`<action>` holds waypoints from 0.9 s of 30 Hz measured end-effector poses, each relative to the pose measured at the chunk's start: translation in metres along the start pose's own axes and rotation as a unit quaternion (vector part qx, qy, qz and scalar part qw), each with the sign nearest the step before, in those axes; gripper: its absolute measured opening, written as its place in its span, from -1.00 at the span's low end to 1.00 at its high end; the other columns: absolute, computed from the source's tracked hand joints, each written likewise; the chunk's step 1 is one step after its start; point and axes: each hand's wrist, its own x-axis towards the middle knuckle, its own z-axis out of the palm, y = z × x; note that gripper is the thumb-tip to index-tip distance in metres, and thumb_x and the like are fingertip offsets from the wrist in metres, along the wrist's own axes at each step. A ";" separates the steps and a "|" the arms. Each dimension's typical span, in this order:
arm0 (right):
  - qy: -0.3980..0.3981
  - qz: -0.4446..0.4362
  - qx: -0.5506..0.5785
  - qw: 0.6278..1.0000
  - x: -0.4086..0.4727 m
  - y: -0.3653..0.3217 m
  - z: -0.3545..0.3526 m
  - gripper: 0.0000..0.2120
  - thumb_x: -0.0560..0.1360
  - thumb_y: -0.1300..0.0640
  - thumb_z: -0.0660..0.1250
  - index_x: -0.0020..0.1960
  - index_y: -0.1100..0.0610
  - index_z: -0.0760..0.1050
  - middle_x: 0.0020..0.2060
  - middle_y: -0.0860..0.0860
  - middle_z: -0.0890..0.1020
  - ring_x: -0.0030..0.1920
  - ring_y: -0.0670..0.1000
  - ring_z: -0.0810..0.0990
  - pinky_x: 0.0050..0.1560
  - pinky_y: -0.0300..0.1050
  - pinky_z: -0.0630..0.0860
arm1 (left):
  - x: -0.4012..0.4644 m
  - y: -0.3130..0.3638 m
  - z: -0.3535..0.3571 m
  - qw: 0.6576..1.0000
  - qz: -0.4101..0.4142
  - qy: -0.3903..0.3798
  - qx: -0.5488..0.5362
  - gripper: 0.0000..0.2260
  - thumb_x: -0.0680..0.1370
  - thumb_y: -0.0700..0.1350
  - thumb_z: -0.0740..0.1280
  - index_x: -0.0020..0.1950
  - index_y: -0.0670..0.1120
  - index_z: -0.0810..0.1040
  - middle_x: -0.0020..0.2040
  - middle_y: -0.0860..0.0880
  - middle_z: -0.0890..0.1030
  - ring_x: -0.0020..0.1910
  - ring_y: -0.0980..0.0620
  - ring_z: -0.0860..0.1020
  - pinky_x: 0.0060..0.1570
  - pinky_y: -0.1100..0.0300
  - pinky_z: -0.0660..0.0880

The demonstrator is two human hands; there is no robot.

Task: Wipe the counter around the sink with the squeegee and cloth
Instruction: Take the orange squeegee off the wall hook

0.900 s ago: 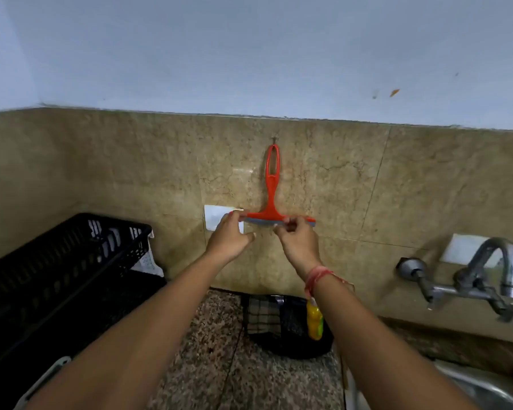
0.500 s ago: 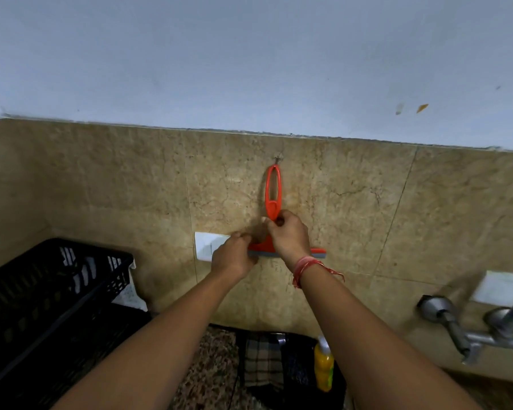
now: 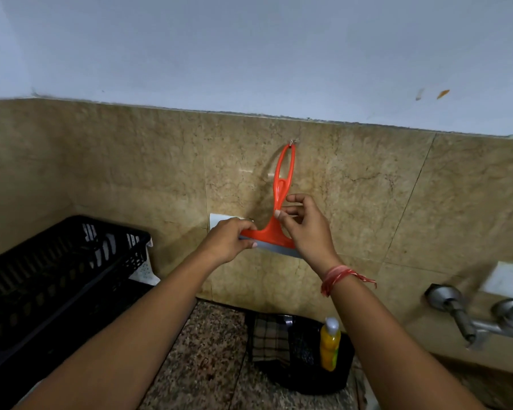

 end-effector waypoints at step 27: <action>0.020 0.010 0.111 0.994 0.050 -0.030 -0.009 -0.91 0.54 0.17 0.39 0.00 0.00 0.54 -0.11 0.04 0.66 -0.06 0.01 0.63 0.02 0.04 0.57 | 0.061 0.032 -0.026 0.964 0.042 0.139 0.222 -0.14 0.49 -0.22 0.27 0.60 0.11 -0.21 0.58 0.15 -0.33 0.59 -0.08 -0.18 0.50 -0.17 0.08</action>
